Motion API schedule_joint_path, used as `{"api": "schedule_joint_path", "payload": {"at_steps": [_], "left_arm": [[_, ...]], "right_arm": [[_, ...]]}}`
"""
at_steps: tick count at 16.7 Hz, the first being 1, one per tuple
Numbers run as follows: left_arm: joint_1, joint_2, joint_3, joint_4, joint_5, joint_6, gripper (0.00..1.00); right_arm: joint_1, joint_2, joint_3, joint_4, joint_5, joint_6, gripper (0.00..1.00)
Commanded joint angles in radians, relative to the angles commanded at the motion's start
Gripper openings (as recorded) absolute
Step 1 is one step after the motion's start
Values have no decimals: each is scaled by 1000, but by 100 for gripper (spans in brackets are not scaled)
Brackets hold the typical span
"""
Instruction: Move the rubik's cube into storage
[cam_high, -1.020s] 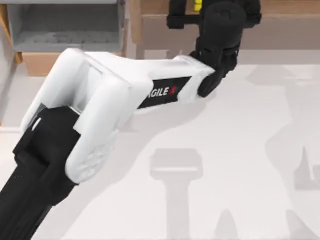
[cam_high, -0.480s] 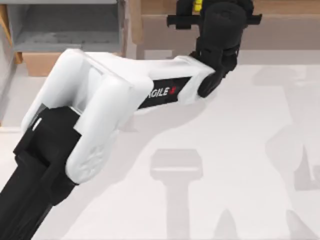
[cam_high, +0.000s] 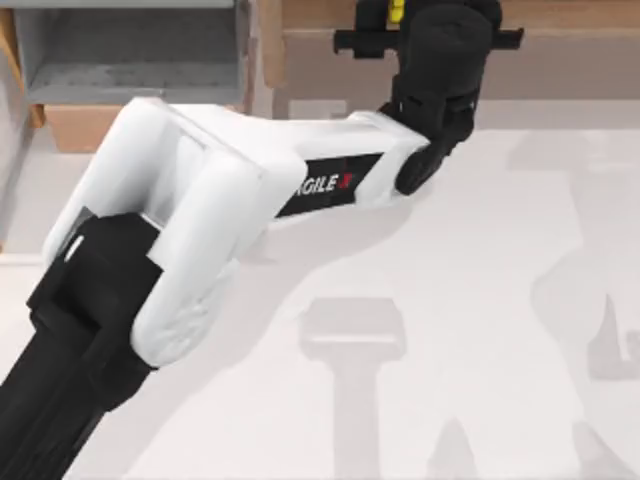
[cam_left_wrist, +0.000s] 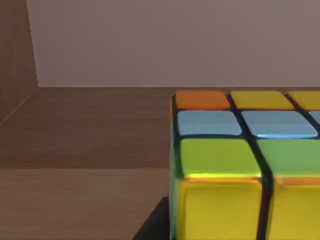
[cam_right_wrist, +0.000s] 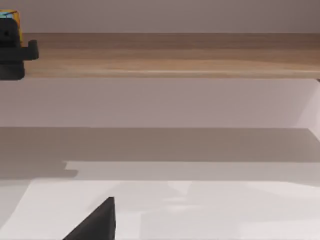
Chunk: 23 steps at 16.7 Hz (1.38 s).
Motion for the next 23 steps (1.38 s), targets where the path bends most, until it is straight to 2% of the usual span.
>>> {"api": "schedule_joint_path", "payload": {"at_steps": [9,15,20,23], "left_arm": [[-4,-5,-2,1,-1,2,0],[-24,-94,-93,7,-23,4,0],[-22,-94,-96,5,-25,5,0],[-25,-118,-92,-46,-11,7,0]], "right_arm": [[0,0,0,0,0,0,100],[0,0,0,0,0,0,100],[0,0,0,0,0,0,100],[0,0,0,0,0,0,100]]}}
